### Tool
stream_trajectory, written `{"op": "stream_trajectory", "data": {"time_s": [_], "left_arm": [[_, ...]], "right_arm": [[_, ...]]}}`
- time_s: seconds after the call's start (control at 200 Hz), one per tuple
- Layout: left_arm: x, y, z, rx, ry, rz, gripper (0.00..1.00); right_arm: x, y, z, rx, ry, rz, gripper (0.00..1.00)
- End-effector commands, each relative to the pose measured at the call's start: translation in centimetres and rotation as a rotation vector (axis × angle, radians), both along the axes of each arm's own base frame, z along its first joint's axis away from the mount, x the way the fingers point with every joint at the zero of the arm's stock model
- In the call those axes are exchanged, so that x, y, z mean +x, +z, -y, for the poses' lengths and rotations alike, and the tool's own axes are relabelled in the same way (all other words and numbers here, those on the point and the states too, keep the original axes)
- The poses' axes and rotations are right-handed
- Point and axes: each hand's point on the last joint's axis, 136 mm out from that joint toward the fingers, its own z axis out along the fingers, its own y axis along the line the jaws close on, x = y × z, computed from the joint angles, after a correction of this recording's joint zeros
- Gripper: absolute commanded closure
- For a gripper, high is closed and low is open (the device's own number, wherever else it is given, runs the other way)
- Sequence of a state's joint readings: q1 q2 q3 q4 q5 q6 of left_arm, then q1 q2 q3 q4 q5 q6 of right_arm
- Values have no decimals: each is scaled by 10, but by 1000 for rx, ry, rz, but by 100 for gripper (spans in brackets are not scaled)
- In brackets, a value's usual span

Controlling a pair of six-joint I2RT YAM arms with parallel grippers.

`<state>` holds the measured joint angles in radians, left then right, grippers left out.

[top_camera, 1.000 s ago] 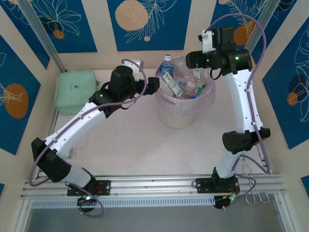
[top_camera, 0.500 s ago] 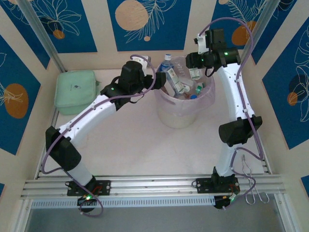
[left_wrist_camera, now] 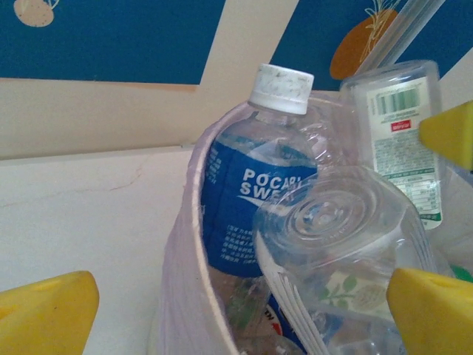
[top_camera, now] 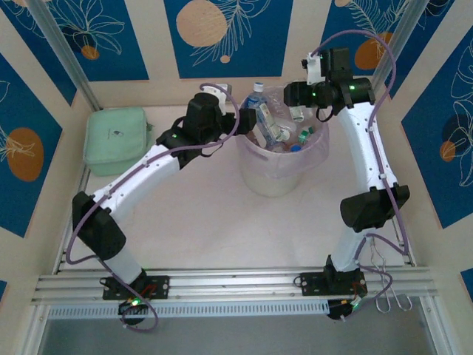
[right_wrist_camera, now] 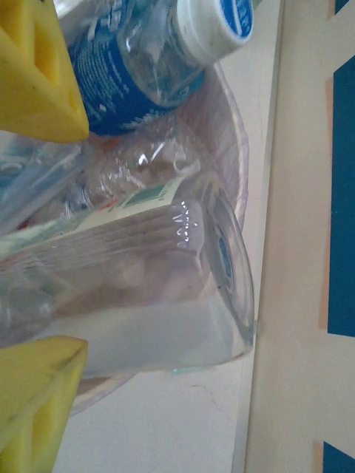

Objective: Put the plastic bottles in the bin

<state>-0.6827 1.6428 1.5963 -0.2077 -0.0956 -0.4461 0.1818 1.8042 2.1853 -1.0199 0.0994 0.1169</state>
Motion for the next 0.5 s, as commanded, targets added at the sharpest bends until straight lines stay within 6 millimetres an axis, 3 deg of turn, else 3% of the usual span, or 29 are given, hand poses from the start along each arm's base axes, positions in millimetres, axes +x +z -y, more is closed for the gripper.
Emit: {"op": "stream_trajectory", "data": {"time_s": [0.0,0.155,0.325,0.41,0.495], "left_arm": [[-16,5,-9,27,-17,-2,0],[-29,25,-22,28,-22,44,0],[-45,38,-47,54,20,95,0],[-55,40,-64,75,51,115,0],[-61,30,-85,120,100,106,0]], "right_arm": [[-23,34,7,57,-19,35,25],[-36,39,30,103,-95,42,16],[-60,26,55,172,-171,29,4],[-73,12,55,209,-161,-9,0],[-83,-7,47,245,-131,-51,1]]}}
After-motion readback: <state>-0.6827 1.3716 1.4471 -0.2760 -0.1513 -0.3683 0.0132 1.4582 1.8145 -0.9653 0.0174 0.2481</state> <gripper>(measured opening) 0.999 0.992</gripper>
